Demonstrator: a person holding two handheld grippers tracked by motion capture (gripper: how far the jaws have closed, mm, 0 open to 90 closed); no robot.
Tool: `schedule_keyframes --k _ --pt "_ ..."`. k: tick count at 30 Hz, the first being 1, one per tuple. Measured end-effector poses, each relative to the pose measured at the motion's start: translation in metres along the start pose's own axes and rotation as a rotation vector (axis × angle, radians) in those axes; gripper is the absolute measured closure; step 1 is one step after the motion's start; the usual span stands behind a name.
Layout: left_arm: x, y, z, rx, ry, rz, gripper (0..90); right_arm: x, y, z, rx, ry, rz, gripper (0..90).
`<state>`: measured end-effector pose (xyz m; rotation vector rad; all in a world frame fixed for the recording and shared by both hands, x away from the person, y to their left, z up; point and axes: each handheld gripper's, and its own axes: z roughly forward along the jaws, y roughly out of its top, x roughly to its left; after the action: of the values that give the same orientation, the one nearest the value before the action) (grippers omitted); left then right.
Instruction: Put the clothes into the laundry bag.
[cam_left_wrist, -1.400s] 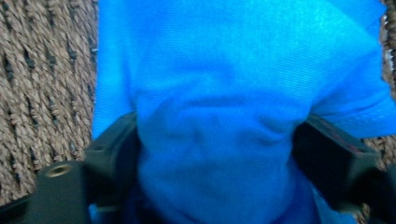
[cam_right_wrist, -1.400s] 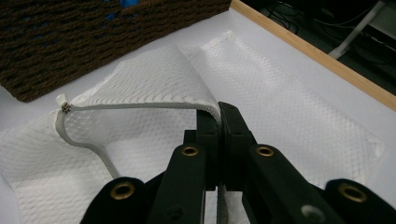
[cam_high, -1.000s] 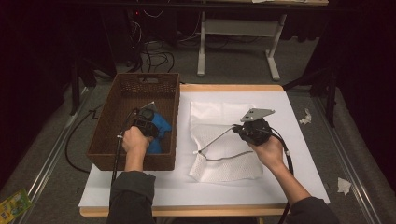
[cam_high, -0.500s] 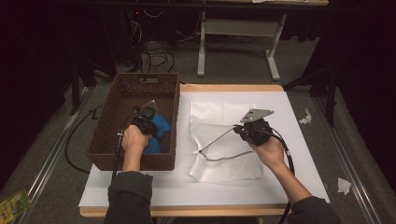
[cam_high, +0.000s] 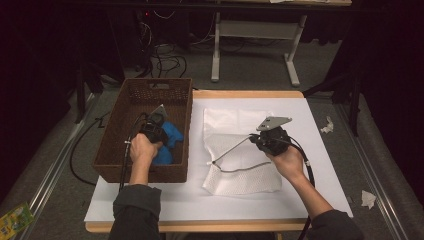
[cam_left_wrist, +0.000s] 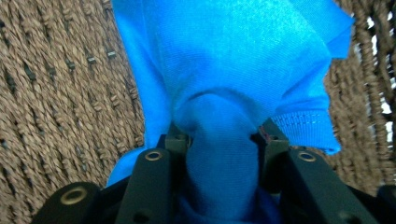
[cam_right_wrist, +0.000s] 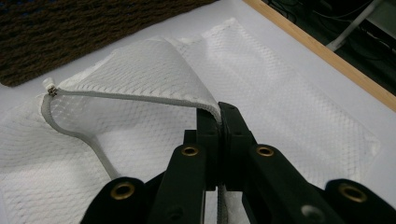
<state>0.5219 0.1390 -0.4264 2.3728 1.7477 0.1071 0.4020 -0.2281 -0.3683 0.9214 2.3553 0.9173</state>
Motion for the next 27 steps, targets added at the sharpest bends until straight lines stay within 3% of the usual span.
schedule_keyframes --k 2,5,8,14,17,21,27 --pt "-0.001 0.000 -0.002 -0.021 -0.015 -0.003 66.4 -0.001 0.000 0.001 -0.002 0.001 0.002 89.0" --pt "-0.002 -0.001 -0.009 -0.041 -0.085 0.009 66.4 0.000 0.000 0.000 -0.001 0.000 0.002 89.0" --pt "-0.004 -0.003 -0.021 -0.086 -0.106 0.019 66.4 0.000 0.000 -0.004 0.008 -0.006 -0.017 89.0" --pt "-0.001 -0.008 -0.037 -0.120 -0.081 0.034 66.6 -0.001 0.003 -0.011 -0.006 -0.013 -0.008 89.1" --pt "-0.003 -0.012 -0.049 -0.166 -0.102 0.059 66.7 -0.001 0.003 -0.009 -0.006 -0.019 -0.014 89.1" --pt "-0.006 -0.016 -0.062 -0.193 -0.085 0.096 66.9 0.000 0.004 -0.007 -0.004 -0.013 -0.013 89.1" --pt "-0.005 -0.022 -0.073 -0.235 -0.106 0.097 67.2 0.002 0.006 -0.005 -0.009 -0.012 -0.013 89.1"
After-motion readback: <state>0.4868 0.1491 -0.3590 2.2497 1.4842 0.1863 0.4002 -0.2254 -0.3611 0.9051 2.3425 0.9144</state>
